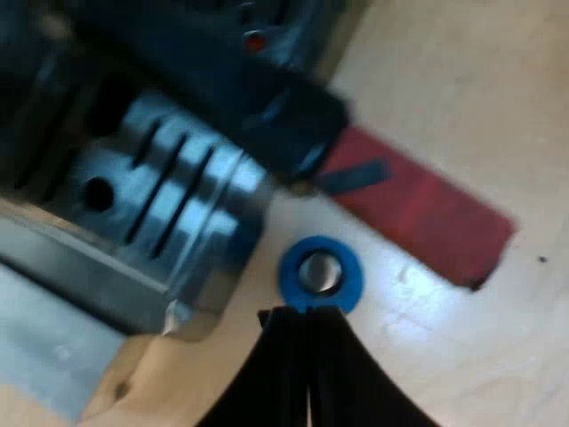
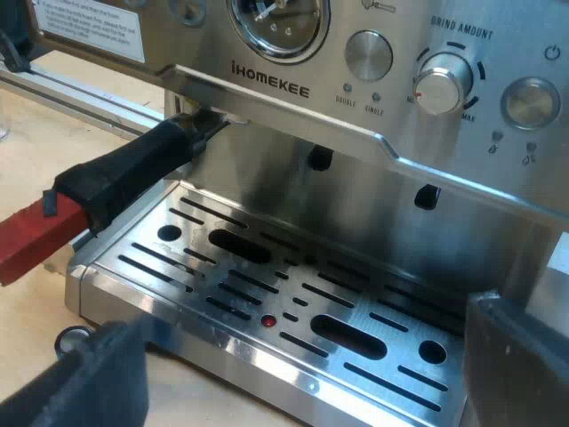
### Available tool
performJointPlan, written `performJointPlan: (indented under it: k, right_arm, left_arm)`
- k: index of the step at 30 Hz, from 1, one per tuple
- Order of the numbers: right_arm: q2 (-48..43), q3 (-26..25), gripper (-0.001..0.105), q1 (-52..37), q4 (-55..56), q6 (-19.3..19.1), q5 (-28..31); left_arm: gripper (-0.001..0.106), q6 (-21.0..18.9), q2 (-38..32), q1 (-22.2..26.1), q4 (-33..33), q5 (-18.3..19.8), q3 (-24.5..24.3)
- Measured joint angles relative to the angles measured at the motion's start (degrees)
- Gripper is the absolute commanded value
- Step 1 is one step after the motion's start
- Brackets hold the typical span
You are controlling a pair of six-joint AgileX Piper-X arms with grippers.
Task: Put the handle in the coffee machine
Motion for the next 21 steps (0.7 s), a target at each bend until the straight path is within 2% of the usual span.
performJointPlan:
  k: [3,7,11,15,21]
  right_arm:
    - [0.00,0.00,0.074,0.00,0.00,0.00,0.00]
    - [0.00,0.00,0.074,0.00,0.00,0.00,-0.21]
    - [0.00,0.00,0.074,0.00,0.00,0.00,-1.73]
    - [0.00,0.00,0.074,0.00,0.00,0.00,-5.03]
    - [0.00,0.00,0.074,0.00,0.00,0.00,-5.89]
  left_arm:
    - [0.000,0.25,-2.55,3.62,0.00,0.75,0.00]
    - [0.000,0.39,-5.57,5.38,-0.15,1.22,0.00]
    - [0.000,-0.58,-8.03,5.51,0.19,2.46,0.00]
    - [0.000,-0.63,-8.67,4.58,3.64,4.65,0.00]
    - [0.000,-0.63,-7.84,2.04,4.52,4.67,0.44]
